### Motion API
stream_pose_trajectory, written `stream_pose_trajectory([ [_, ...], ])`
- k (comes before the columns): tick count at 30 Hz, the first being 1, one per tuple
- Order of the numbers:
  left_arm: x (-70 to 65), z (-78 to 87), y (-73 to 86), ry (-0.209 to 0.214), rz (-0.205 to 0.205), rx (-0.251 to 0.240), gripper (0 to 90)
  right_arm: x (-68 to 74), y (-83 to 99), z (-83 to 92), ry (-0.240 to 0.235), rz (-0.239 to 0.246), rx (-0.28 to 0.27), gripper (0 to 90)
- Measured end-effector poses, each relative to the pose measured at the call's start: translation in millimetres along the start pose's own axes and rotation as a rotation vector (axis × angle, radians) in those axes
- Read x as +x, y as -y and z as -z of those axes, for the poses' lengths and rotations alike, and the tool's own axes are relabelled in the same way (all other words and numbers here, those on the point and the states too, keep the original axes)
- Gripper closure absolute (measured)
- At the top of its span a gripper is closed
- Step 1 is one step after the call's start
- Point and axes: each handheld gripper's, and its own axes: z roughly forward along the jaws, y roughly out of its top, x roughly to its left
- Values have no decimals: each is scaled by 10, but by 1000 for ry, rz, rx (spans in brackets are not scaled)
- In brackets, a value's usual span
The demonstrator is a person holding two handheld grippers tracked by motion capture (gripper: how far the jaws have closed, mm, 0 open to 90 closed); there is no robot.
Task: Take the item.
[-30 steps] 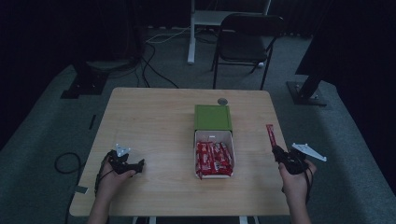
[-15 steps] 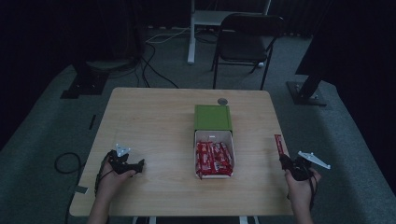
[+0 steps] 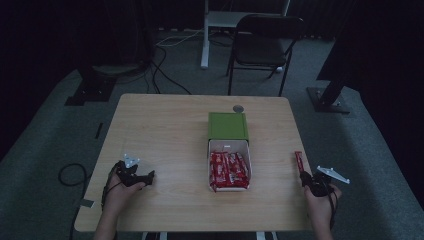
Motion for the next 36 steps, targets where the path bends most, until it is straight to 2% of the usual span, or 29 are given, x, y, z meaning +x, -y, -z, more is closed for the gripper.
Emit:
stream_pose_trajectory([
  [8,-1,0,0,0,1,0,95,7,13,-67,28,12,30,842],
  [11,-1,0,0,0,1,0,96,-8,21,-79,38,0,42,840],
  [17,-1,0,0,0,1,0,95,-22,39,-94,39,1,69,834],
  [26,0,0,0,0,1,0,95,-29,12,-30,42,11,48,714],
  [30,0,0,0,0,0,1,96,-18,-45,39,8,25,14,592],
  [33,0,0,0,0,1,1,95,15,-86,69,-48,54,-39,496],
  [36,0,0,0,0,1,1,95,90,-123,94,-103,84,-56,385],
])
